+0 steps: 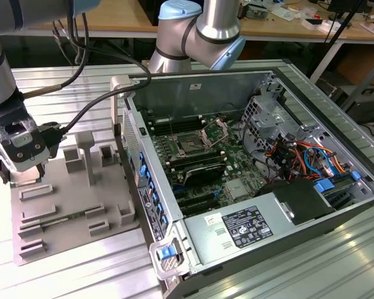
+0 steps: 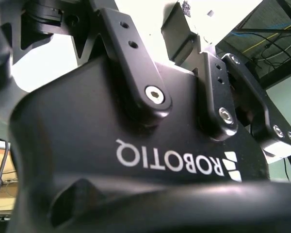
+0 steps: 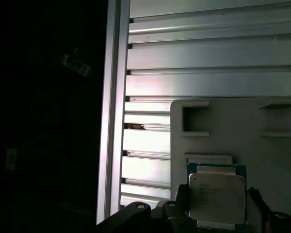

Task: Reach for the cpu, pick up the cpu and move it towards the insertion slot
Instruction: 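Pick up the cpu and move it towards the insertion slot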

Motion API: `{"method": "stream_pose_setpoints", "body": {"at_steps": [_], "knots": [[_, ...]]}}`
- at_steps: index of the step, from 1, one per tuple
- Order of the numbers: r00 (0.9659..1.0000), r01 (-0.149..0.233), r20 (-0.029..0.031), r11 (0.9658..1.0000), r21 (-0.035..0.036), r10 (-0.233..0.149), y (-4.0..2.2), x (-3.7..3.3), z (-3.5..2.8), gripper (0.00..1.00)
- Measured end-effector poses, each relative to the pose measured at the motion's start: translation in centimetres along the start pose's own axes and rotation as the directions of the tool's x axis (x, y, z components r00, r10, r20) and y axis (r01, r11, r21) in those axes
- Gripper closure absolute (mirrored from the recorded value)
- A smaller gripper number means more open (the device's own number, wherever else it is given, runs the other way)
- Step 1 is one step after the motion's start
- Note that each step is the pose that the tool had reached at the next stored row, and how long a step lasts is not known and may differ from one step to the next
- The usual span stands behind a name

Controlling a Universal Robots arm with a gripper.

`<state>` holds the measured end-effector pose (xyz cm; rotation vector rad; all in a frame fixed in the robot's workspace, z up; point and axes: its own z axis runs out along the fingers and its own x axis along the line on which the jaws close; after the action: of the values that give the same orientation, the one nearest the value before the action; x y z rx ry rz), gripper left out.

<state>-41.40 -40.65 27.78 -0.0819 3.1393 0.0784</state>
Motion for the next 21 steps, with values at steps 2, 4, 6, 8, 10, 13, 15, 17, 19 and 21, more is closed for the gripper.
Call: {"method": "stream_pose_setpoints", "body": {"at_steps": [2, 4, 6, 8, 10, 13, 15, 17, 19, 21], "knots": [[1.0000, 0.000, 0.0000, 1.0000, -0.0009, 0.000, 0.01, 0.00, -0.13, 0.46], [1.0000, 0.000, 0.0001, 1.0000, -0.0015, 0.000, 0.01, 0.00, -0.25, 0.46], [1.0000, 0.000, 0.0001, 1.0000, -0.0023, 0.000, 0.02, 0.00, -0.37, 0.46], [1.0000, 0.000, 0.0001, 1.0000, -0.0031, 0.000, 0.02, 0.00, -0.53, 0.46], [1.0000, 0.000, 0.0003, 1.0000, -0.0039, 0.000, 0.03, 0.00, -0.64, 0.46], [1.0000, 0.000, 0.0003, 1.0000, -0.0050, 0.000, 0.04, -0.01, -0.87, 0.46], [1.0000, 0.000, 0.0003, 1.0000, -0.0058, 0.000, 0.05, -0.01, -1.04, 0.46], [1.0000, 0.000, 0.0004, 1.0000, -0.0064, 0.000, 0.06, -0.01, -1.21, 0.46], [1.0000, 0.000, 0.0003, 1.0000, -0.0070, 0.000, 0.07, -0.01, -1.42, 0.46], [1.0000, 0.000, 0.0005, 1.0000, -0.0079, 0.000, 0.08, -0.02, -1.61, 0.46]]}}
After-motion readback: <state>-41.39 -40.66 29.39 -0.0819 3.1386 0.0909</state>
